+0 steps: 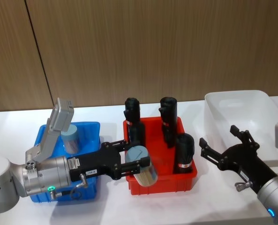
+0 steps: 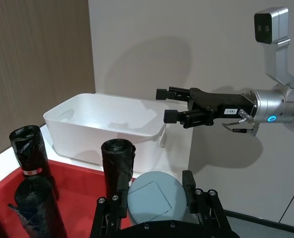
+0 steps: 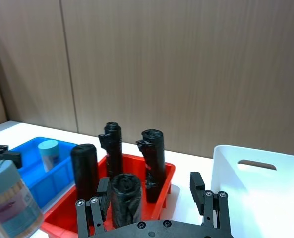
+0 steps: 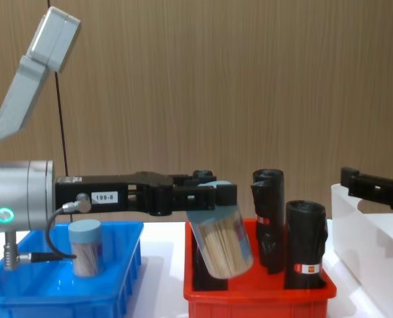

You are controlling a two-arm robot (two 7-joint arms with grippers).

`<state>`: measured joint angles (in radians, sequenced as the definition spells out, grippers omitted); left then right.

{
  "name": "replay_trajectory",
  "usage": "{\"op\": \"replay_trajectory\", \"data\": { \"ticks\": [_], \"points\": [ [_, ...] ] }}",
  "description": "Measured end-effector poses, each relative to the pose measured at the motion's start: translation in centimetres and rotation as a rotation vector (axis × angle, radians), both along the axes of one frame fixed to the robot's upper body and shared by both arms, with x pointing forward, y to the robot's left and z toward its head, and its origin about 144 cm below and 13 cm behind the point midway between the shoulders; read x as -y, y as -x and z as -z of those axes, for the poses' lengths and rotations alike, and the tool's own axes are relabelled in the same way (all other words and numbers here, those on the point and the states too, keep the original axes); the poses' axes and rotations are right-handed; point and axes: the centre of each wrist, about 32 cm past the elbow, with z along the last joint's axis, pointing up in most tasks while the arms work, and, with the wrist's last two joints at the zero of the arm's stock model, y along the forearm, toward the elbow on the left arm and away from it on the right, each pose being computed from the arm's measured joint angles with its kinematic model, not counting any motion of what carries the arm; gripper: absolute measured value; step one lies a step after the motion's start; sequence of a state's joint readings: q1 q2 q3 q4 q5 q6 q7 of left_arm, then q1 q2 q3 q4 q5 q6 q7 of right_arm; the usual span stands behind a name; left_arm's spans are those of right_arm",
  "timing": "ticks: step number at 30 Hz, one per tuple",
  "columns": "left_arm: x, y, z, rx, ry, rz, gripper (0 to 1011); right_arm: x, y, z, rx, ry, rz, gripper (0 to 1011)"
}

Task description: Pick the cotton swabs from the blue box and place them into the white box.

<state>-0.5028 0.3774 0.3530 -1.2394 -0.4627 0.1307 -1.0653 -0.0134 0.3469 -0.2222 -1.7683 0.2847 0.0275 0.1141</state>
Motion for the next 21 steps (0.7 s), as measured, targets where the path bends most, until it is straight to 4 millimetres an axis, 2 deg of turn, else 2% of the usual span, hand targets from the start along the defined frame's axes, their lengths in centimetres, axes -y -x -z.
{"op": "replay_trajectory", "data": {
  "ticks": [21],
  "points": [
    [0.1, 0.0, 0.0, -0.001, 0.000, 0.007, 660, 1.6, -1.0, -1.5, -0.038, 0.054, -0.249, 1001]
  ]
}}
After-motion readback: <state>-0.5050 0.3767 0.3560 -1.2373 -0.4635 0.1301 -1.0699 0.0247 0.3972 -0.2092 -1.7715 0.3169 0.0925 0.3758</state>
